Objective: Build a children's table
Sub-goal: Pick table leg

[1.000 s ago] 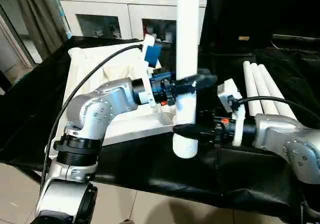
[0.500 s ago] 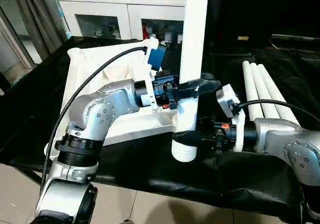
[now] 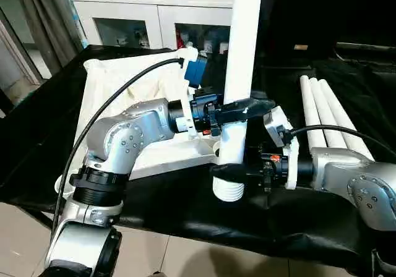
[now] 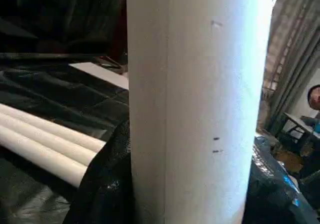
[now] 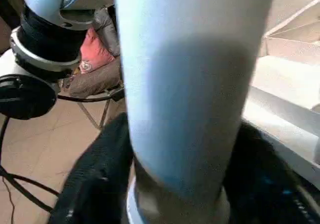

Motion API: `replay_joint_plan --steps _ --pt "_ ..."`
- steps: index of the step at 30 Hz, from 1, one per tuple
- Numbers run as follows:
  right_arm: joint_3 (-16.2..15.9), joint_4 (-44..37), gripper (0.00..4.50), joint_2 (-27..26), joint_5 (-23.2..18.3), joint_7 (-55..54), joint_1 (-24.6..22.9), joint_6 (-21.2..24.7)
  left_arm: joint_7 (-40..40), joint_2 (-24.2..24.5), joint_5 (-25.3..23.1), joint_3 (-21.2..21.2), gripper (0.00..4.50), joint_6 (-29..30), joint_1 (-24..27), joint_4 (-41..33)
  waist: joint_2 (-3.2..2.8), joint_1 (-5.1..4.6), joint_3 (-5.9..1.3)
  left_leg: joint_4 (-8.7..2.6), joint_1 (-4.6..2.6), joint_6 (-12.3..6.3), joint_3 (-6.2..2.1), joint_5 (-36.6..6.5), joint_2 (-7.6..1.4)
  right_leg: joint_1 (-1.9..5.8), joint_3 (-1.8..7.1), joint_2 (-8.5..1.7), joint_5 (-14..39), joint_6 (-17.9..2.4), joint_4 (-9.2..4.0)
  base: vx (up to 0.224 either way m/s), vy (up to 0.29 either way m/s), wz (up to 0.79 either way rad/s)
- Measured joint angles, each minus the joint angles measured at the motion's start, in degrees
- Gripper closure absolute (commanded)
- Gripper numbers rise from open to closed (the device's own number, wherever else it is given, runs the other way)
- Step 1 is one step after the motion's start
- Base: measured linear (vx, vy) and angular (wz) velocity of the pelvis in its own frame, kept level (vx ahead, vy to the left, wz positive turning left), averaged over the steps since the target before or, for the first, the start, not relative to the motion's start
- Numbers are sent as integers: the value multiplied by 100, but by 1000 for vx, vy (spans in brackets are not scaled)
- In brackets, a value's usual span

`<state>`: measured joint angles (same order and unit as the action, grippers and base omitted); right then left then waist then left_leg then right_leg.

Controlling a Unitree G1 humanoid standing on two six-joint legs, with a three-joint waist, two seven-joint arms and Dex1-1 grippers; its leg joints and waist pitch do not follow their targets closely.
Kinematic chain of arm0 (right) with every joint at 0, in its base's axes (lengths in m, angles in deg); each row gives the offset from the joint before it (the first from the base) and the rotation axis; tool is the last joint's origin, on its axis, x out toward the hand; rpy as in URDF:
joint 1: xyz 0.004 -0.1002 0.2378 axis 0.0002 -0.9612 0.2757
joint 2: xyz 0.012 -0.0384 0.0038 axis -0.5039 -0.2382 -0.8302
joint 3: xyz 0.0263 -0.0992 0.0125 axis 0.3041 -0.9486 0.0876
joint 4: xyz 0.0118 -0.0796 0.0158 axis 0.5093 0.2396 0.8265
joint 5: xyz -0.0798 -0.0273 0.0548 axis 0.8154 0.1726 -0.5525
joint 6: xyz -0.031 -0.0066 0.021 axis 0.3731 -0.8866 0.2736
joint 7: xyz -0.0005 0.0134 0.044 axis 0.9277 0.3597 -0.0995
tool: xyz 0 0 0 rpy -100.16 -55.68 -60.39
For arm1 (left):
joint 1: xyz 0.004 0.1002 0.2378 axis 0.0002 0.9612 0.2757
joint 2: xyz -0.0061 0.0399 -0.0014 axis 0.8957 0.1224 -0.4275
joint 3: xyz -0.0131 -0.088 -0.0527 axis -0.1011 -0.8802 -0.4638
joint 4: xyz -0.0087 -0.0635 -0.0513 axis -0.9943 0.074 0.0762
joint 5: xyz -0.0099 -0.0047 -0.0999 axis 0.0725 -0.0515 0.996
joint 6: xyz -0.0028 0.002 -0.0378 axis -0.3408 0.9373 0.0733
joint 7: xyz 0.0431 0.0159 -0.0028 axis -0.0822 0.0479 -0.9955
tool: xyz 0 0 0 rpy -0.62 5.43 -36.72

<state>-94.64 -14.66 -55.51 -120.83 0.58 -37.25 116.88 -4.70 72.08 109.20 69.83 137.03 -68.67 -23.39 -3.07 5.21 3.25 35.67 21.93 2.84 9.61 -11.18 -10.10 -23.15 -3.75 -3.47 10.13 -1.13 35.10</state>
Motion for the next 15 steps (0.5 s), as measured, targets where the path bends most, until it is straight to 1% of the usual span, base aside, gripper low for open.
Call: replay_joint_plan --steps 3,13,14,15 --pt "0 -1 249 -3 -2 1 0 -12 5 14 0 5 264 14 0 -24 0 -2 0 0 0 0 0 0 0 0 0 0 0 0 1 0 0 0" --pt "-6 -4 259 -11 -17 4 0 -12 -9 14 -2 0 264 47 0 -45 0 -1 0 0 0 0 0 0 0 0 0 0 -1 -1 1 0 0 0" --pt "-6 -3 259 -17 -19 3 -1 -11 -32 14 2 -6 208 72 0 -58 0 -2 0 0 0 0 0 0 0 0 0 0 0 -1 1 0 0 0" --pt "-1 -3 259 -44 -32 2 -3 -12 -74 -3 55 -53 194 132 0 -61 0 -4 0 0 0 0 0 0 0 0 0 0 -1 -1 1 0 0 0"
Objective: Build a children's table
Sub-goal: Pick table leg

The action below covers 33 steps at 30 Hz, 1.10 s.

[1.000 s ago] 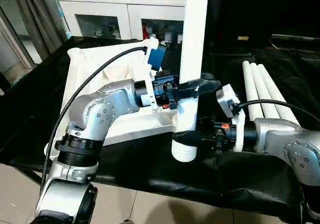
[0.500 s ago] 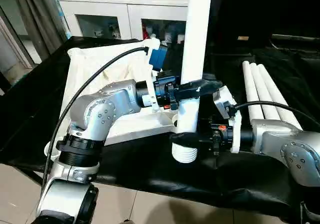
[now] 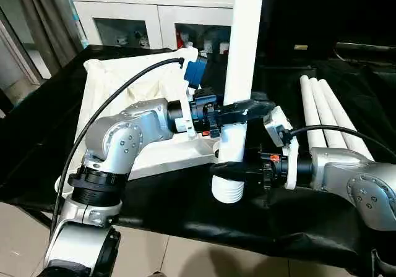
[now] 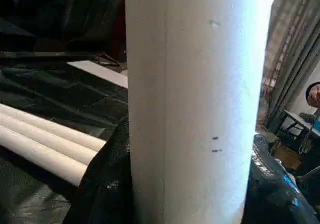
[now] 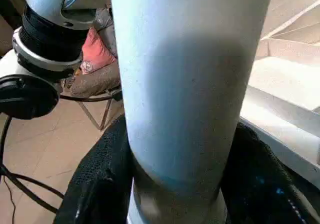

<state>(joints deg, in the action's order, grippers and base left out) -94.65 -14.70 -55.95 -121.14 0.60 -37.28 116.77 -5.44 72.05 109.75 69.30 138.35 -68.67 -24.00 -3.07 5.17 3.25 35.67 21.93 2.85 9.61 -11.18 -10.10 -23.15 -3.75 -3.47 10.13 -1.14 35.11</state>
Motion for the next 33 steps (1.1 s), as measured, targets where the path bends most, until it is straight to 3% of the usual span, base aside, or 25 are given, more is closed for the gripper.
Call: replay_joint_plan --steps 4,10,16,19,22,24,26,29,33 --pt "140 1 259 -236 -58 -130 -29 -48 -152 -188 174 -220 162 43 0 -2 -1 3 -1 0 0 0 0 0 0 0 0 0 0 0 0 0 0 0" --pt "399 3 259 -512 -184 -401 -46 -216 -509 -736 352 -610 135 -507 121 -15 0 15 -1 1 5 0 0 0 0 1 -1 -1 -1 -1 -1 0 0 0" --pt "582 43 259 -852 -150 -697 -128 -505 -1111 -1332 839 -1414 135 -1111 113 -19 9 22 1 1 11 0 0 0 0 1 -4 -1 2 3 -1 0 0 0" --pt "652 127 259 -1041 -39 -922 -160 -761 -1308 -1345 1172 -1794 135 -1169 113 -16 8 38 1 0 9 0 0 0 -1 1 -5 -1 13 22 0 0 0 0" --pt "698 215 259 -1183 121 -1176 -161 -1009 -1432 -1101 1209 -1923 135 -1176 115 -20 10 70 0 1 4 1 -1 1 -1 -1 -5 -2 12 23 -1 0 0 0" --pt "680 343 259 -1347 380 -1463 -113 -1281 -1445 -618 657 -1723 135 -1251 190 -125 20 68 0 -3 4 5 -3 3 -2 -4 -6 -2 14 27 2 0 0 0" --pt "720 634 259 -1404 808 -1869 14 -1687 -1467 400 -529 -1076 135 -1448 437 -173 13 56 -7 -8 -6 13 -6 7 -2 -5 -4 1 21 44 4 0 0 0" --pt "760 989 260 -1372 1361 -2280 85 -2146 -1642 1108 -1855 -498 135 -1897 893 161 34 69 -3 -14 -4 24 -6 13 -2 -11 -4 1 19 52 3 0 0 0" --pt "735 1316 260 -1501 1604 -2528 115 -2409 -1635 1560 -2597 59 135 -2184 1182 441 52 130 2 -13 15 25 -2 14 1 -24 -5 -6 1 25 3 0 0 0"
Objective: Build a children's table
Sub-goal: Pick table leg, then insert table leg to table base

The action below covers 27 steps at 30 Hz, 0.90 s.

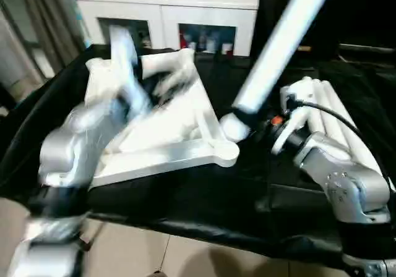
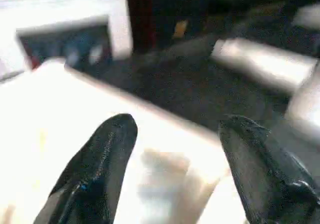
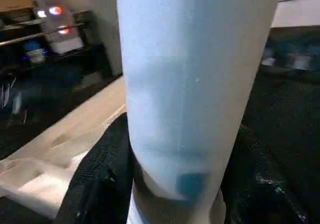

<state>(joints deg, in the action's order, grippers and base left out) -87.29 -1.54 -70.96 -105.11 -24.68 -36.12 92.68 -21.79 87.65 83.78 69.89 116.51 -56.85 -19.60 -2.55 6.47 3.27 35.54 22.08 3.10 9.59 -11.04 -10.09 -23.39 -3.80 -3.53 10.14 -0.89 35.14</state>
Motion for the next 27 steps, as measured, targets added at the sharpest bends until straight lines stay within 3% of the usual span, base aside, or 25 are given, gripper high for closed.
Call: replay_joint_plan --steps 4,9,15,19,27 --pt "-53 386 260 218 361 -188 197 -145 327 118 -178 603 135 61 0 -50 2 19 -6 0 -4 -1 24 0 4 3 1 -19 -3 -6 4 0 0 0" --pt "-57 600 260 240 690 -356 157 -350 629 -296 -266 1012 135 265 21 436 5 -94 -7 0 -10 1 27 1 3 0 4 -17 -8 -10 13 0 0 0" --pt "-28 1041 260 78 741 -476 375 -607 799 -403 -572 1130 135 -512 -319 1317 18 -231 -5 0 -14 7 16 5 -6 -3 5 2 -19 -8 12 0 0 0" --pt "-39 1107 260 -8 793 -455 375 -781 834 -371 -714 1153 135 -629 -387 1702 -6 -260 -9 0 -11 6 16 6 -5 -2 5 0 -30 -23 9 0 0 0" --pt "-48 989 260 -19 599 -103 141 -594 1420 -355 -730 1300 135 -574 -308 1818 -3 -254 -9 0 -6 -8 18 14 -5 -2 5 -1 -29 -23 -2 0 0 0"
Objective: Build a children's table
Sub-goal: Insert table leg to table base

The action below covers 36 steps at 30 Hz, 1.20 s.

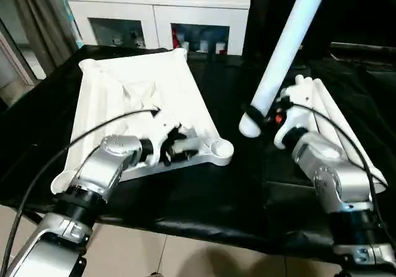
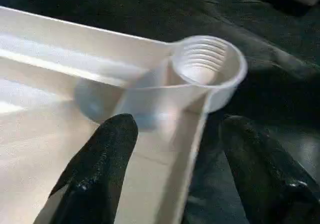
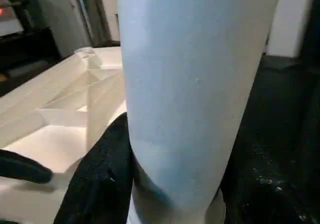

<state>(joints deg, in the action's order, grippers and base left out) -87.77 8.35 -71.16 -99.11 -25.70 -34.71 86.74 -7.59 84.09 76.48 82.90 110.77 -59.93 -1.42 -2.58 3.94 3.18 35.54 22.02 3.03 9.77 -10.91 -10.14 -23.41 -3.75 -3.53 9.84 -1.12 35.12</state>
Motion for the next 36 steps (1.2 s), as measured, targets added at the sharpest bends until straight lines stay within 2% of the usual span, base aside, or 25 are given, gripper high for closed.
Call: replay_joint_plan --steps 3,8,11,19,25,29,32,36 --pt "-5 -3 260 2 -9 31 -32 0 68 -83 23 16 135 -129 -7 177 0 2 0 0 -2 0 1 0 0 1 0 -1 -1 -1 2 0 0 0" --pt "-12 -128 260 7 -10 127 -76 1 121 -94 -215 176 135 -421 -13 592 0 -14 0 -1 -5 1 0 0 0 1 0 -1 -1 -1 3 0 0 0" --pt "-47 -191 260 6 -4 158 -119 15 115 -126 -338 178 170 -432 -21 736 -1 -27 0 0 -5 0 0 0 0 1 0 -1 -2 -2 3 0 0 0" --pt "-118 -374 260 12 2 208 -233 36 -5 -209 -394 90 170 -818 -37 794 -3 -35 1 0 -6 1 0 0 0 3 0 -1 -6 -6 1 0 0 0" --pt "-100 -520 260 39 59 119 -400 35 -641 -576 -79 -550 170 -1123 642 -347 -10 -39 0 -1 -1 0 0 0 -1 3 -1 0 -5 -5 -6 0 0 0" --pt "-104 -970 260 -30 83 -111 -621 116 -1839 -916 -67 -1111 170 -1121 1095 -1281 -10 -49 0 -2 -2 0 0 -1 -4 3 -2 3 -3 -3 -7 0 0 0" --pt "-148 -1250 260 -82 130 -227 -804 145 -2366 -1100 -66 -1399 170 -994 1295 -1802 -9 -50 0 -4 -7 1 0 -1 -4 4 -3 3 11 21 -6 0 0 0" --pt "-290 -1287 260 -209 241 -255 -1049 121 -2750 -1251 -117 -1489 170 -839 1601 -2216 -4 -53 -1 -4 -5 1 0 -1 -3 3 -2 2 12 28 -7 0 0 0"
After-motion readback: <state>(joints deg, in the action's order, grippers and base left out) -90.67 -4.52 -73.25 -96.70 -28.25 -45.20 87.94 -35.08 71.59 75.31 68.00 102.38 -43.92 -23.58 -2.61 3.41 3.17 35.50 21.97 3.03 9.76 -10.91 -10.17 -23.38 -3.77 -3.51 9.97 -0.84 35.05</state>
